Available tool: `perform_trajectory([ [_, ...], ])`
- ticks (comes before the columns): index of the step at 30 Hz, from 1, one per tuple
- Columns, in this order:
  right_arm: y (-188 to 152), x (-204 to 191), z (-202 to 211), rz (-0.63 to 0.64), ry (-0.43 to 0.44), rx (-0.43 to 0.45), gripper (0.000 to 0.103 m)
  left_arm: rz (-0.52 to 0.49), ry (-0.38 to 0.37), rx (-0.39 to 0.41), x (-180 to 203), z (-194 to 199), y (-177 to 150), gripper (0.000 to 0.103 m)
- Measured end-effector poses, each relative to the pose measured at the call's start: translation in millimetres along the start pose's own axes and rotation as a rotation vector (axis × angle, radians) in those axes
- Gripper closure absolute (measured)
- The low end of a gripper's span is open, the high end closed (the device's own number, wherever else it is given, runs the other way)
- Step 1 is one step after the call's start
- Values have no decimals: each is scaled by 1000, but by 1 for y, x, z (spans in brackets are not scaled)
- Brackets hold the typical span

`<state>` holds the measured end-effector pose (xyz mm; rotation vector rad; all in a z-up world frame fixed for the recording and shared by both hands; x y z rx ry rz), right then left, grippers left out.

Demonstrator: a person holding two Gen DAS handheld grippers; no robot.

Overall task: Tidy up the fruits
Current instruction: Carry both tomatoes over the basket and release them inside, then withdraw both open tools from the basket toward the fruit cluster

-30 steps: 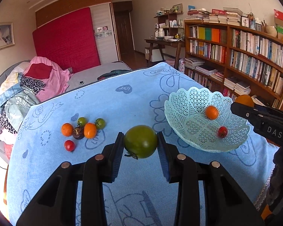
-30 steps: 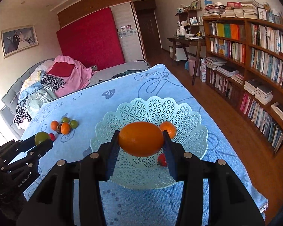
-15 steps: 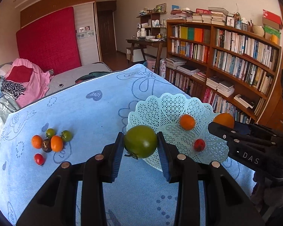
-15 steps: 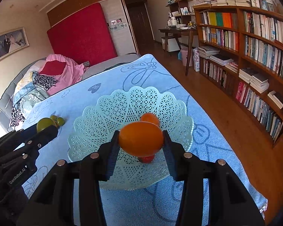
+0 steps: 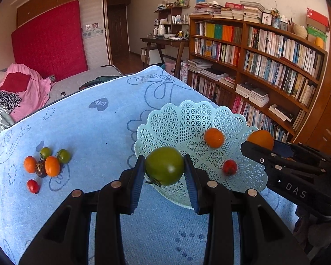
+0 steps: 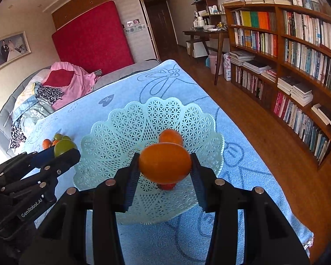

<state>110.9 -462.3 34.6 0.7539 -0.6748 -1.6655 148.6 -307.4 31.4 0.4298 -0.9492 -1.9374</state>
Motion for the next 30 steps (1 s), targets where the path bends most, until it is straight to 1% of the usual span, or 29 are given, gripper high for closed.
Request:
perform_trajectory([
  [4, 0, 1, 0, 0, -1, -1, 57, 8, -7, -2, 0, 0, 0, 67],
  [6, 0, 1, 0, -2, -1, 1, 57, 10, -3, 0, -1, 0, 1, 65],
  [7, 0, 1, 0, -3, -2, 2, 57, 13, 1, 7, -2, 1, 2, 57],
  [8, 0, 2, 0, -7, -2, 3, 57, 18, 6, 15, -3, 3, 3, 45],
  [10, -1, 3, 0, -17, 0, 4, 56, 31, 14, 34, -7, 6, 6, 37],
  [12, 1, 6, 2, -27, -9, 16, 43, 40, 22, 39, -11, 8, 8, 36],
  [19, 4, 5, 9, -21, -15, 37, 43, 79, 43, 43, -25, 12, 11, 34],
  [21, 5, 4, 9, -22, -12, 38, 43, 80, 49, 46, -27, 14, 12, 31],
  [22, 5, 3, 10, -22, -11, 39, 43, 81, 53, 48, -28, 15, 11, 25],
  [23, 5, 3, 10, -22, -10, 40, 43, 82, 58, 51, -29, 16, 11, 22],
  [30, 6, -6, 16, -14, 1, 51, 43, 98, 84, 51, -41, 20, 7, 20],
])
Point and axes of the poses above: each gripper's, at about its wrist camera, not at the fingertips, and z roughly against the way its jaws point, x to its right, y to its top, the point moved 10 cm from there along -z, roughly the way its jaws point, and after that the axes turned 7 degrees about z, right-handed, at the moved point
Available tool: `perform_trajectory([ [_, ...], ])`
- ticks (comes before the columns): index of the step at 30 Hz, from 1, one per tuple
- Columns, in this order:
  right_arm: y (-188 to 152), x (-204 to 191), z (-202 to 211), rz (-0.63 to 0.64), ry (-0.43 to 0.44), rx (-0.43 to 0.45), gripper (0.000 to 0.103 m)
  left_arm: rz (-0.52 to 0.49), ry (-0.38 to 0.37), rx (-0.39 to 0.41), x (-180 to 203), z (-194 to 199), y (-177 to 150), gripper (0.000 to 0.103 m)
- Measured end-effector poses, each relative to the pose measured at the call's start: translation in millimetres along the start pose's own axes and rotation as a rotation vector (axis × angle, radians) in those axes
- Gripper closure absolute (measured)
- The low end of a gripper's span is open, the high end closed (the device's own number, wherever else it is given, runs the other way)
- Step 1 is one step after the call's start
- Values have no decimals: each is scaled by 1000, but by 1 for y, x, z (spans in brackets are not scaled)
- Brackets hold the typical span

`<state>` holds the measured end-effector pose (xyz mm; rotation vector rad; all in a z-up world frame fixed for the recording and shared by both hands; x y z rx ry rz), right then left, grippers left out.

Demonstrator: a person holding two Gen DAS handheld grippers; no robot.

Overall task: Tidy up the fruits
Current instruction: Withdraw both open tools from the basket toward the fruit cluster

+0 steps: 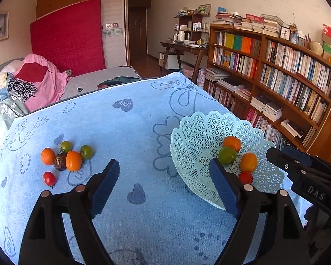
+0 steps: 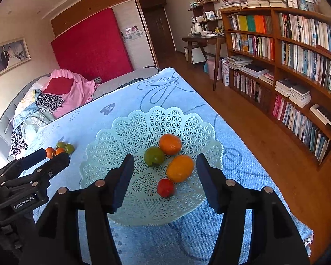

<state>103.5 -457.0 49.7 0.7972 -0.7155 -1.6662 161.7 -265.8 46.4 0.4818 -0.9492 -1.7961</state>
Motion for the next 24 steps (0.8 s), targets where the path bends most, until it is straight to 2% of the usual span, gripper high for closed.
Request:
perform_trajectory([
  [15, 1, -39, -2, 52, 53, -3, 43, 60, 62, 31, -45, 17, 6, 20],
  [24, 11, -82, -8, 118, 105, 1, 43, 129, 136, 38, -98, 26, 3, 20],
])
Point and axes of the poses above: each gripper's, at about its wrist camera, not at the fingertips, and z roughly against the way its jaws point, x to its right, y to its top, the point moved 10 cm from there along -z, roughly the way its jaws point, and after that the axes turned 7 degrees about z, right-handed, at the moved point
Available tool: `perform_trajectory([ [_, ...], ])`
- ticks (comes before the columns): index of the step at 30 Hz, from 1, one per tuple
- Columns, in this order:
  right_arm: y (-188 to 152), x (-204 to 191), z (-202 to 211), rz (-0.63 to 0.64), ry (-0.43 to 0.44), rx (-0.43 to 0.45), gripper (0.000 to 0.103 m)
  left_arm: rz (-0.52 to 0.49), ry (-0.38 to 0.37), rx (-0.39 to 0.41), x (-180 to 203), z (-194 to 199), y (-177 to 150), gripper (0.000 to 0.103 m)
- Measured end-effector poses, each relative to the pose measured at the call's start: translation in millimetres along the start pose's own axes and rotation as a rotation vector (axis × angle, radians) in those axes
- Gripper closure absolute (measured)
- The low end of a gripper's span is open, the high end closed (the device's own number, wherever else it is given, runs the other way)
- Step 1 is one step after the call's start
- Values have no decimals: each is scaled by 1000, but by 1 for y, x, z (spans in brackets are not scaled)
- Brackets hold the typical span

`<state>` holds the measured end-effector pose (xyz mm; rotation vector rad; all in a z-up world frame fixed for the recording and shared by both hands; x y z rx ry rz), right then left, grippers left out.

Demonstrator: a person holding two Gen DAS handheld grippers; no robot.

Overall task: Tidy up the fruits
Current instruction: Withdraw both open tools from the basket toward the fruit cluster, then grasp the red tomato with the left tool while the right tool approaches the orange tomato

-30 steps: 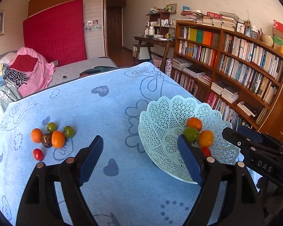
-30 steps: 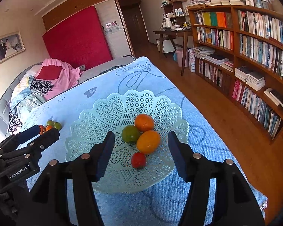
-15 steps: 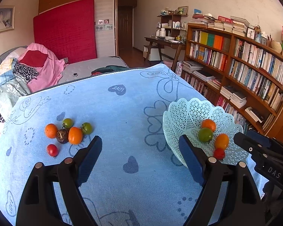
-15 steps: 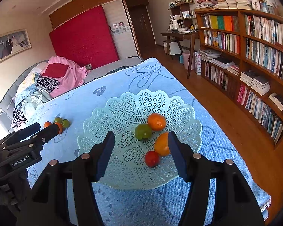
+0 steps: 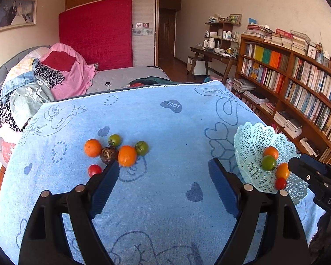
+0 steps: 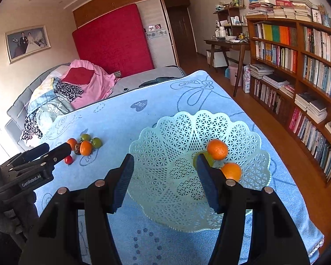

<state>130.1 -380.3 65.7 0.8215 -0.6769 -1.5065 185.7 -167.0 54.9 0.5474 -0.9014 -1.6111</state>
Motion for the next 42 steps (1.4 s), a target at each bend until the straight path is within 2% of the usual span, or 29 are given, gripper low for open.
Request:
perform_trajectory([
  [9, 7, -45, -19, 59, 49, -25, 43, 81, 69, -14, -59, -5, -3, 20],
  [19, 8, -96, -46, 153, 106, -65, 42, 116, 146, -38, -112, -19, -7, 20],
  [28, 3, -131, -71, 207, 149, -108, 42, 114, 185, -88, -137, -46, -17, 20],
  [34, 3, -146, -90, 232, 166, -134, 42, 100, 196, -125, -143, -71, -22, 20],
  [36, 3, -150, -97, 239, 170, -144, 42, 92, 197, -139, -145, -79, -24, 24],
  [37, 3, -151, -100, 240, 175, -151, 42, 91, 188, -147, -145, -83, -25, 28],
  [42, 2, -159, -118, 251, 187, -181, 42, 116, 125, -167, -143, -94, -27, 33],
])
Point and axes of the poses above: each gripper's, at about its wrist camera, not at the fingertips, and z roughly against the way its jaws point, x to its right, y to its top, the point moved 10 cm from there along -z, roughly the way its jaws point, and after that the axes turned 7 degrees about z, right-handed, at the moved point
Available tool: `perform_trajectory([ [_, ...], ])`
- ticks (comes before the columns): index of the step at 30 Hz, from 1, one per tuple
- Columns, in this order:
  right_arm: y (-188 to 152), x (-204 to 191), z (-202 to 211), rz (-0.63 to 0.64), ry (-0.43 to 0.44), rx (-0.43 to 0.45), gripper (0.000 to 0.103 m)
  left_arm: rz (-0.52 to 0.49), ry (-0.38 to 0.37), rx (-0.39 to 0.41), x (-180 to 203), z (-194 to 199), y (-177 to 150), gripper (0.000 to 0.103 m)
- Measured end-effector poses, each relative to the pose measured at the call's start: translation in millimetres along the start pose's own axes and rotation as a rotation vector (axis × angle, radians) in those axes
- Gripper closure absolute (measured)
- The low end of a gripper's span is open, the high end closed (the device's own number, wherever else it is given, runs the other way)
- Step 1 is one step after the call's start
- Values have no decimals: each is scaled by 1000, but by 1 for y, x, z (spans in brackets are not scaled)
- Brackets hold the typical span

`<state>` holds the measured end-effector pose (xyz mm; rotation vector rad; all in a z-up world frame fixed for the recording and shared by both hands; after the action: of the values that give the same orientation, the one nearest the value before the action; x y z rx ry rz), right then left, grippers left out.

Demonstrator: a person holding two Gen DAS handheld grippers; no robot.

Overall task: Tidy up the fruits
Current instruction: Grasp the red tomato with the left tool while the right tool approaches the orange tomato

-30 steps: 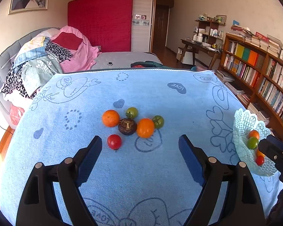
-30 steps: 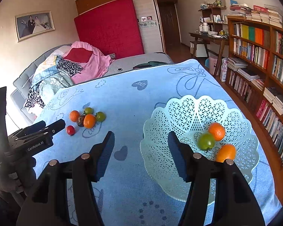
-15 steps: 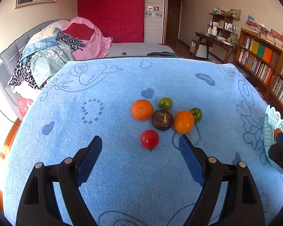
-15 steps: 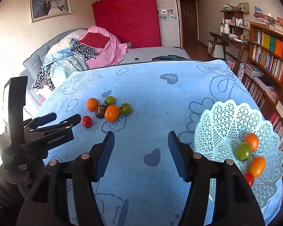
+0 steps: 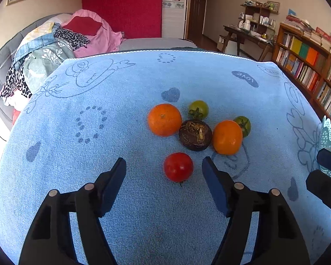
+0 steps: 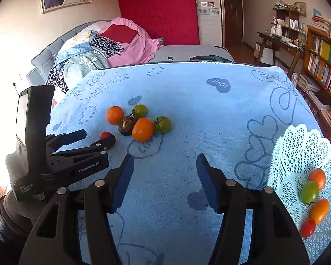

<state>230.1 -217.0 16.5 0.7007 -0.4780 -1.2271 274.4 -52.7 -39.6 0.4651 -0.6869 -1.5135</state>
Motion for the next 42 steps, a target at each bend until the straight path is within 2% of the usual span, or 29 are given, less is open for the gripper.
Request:
perform_trajectory([
  [3, 1, -2, -10, -8, 15, -12, 42, -1, -14, 1, 2, -3, 0, 37],
  [5, 2, -3, -16, -13, 19, -18, 42, -1, -23, -10, 2, -5, -2, 47],
  [13, 7, -4, -39, -22, 45, -34, 42, 6, -77, -20, 6, -4, -5, 75],
  [16, 10, -8, -48, -14, 54, -38, 42, 27, -85, 8, 1, 5, -2, 75],
  [21, 13, -16, -63, -17, 84, -58, 42, 43, -43, 70, -12, 21, 7, 75],
  [26, 19, -27, -75, 9, 95, -67, 42, 64, -17, 97, -22, 28, 11, 75],
  [36, 23, -35, -100, 20, 89, -89, 45, 114, 0, 86, -40, 26, 11, 75],
  [39, 24, -34, -107, 11, 86, -95, 51, 112, 1, 84, -39, 25, 10, 75],
  [42, 24, -32, -111, 2, 82, -97, 52, 113, 2, 83, -40, 24, 9, 75],
])
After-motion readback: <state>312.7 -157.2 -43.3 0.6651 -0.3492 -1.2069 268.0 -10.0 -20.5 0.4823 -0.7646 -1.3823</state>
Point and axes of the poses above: each gripper's, at about its wrist camera, not at the fingertips, and z roughly against the way its jaws point, x to its right, y to its top, the point moved 10 cm from there along -z, roughly the way its jaws point, and after that the axes turned 7 degrees about z, right-handed, at the moved point
